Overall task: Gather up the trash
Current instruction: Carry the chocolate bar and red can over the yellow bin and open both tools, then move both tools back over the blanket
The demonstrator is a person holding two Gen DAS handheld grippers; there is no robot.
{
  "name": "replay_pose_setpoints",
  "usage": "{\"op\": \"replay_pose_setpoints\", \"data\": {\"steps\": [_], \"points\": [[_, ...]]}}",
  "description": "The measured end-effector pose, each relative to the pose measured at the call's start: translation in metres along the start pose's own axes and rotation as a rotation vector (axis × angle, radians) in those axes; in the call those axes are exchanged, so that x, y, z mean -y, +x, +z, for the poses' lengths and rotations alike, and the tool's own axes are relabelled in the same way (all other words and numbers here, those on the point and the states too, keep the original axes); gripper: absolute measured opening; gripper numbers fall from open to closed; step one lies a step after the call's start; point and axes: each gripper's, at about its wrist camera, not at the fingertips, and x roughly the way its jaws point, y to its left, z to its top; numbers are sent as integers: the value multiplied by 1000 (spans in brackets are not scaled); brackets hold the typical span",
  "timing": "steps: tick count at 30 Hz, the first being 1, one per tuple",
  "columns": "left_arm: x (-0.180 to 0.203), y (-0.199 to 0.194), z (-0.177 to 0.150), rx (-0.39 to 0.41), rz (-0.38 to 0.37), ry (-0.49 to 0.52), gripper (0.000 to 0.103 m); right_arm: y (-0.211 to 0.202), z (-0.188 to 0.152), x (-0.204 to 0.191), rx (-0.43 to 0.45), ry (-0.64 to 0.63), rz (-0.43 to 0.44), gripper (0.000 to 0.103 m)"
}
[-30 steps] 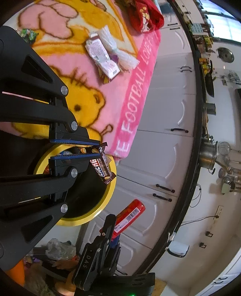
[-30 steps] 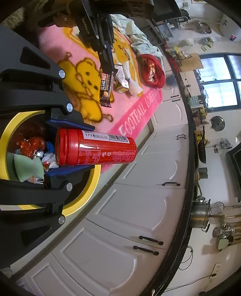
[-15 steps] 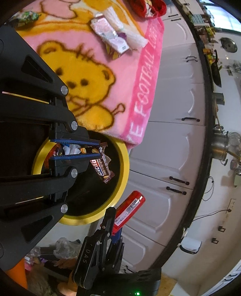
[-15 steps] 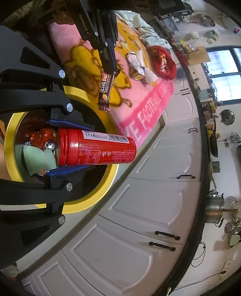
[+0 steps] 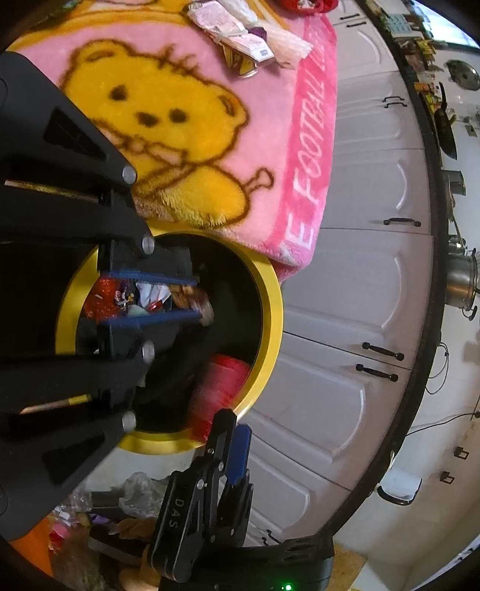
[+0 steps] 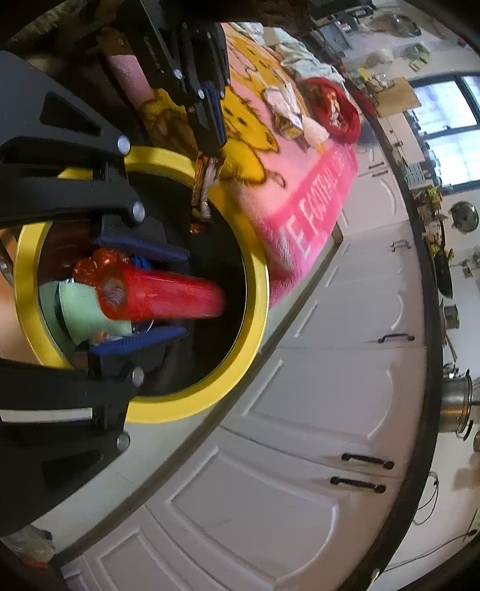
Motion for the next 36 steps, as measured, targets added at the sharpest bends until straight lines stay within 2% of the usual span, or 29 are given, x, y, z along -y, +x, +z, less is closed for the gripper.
{"op": "replay_pose_setpoints", "data": {"steps": [2,4,8,10,11,12,14,17,27,36], "points": [[-4,1,-2,-6,2,-19,42,1,-1,4,2,19,-4,46],[-10,0,-3,-6,5,-35,45,1,-1,7,4,28,-9,47],[-19,-7,-3,10,27,-58,60,-1,0,12,14,51,-17,49],[-23,-11,-3,21,34,-68,63,-3,0,13,21,56,-20,49],[-25,-15,-2,31,40,-73,69,-4,1,13,25,57,-20,50],[-26,-19,-2,40,48,-75,79,-6,2,12,31,59,-21,51],[-28,-28,-1,63,65,-77,89,-9,4,10,42,58,-20,54],[-31,-43,0,99,99,-72,92,-16,7,5,60,51,-15,56],[-55,-97,-2,186,199,-100,92,-41,29,-28,134,3,33,66],[-86,-143,-15,247,249,-165,92,-56,51,-67,162,-38,70,67]]}}
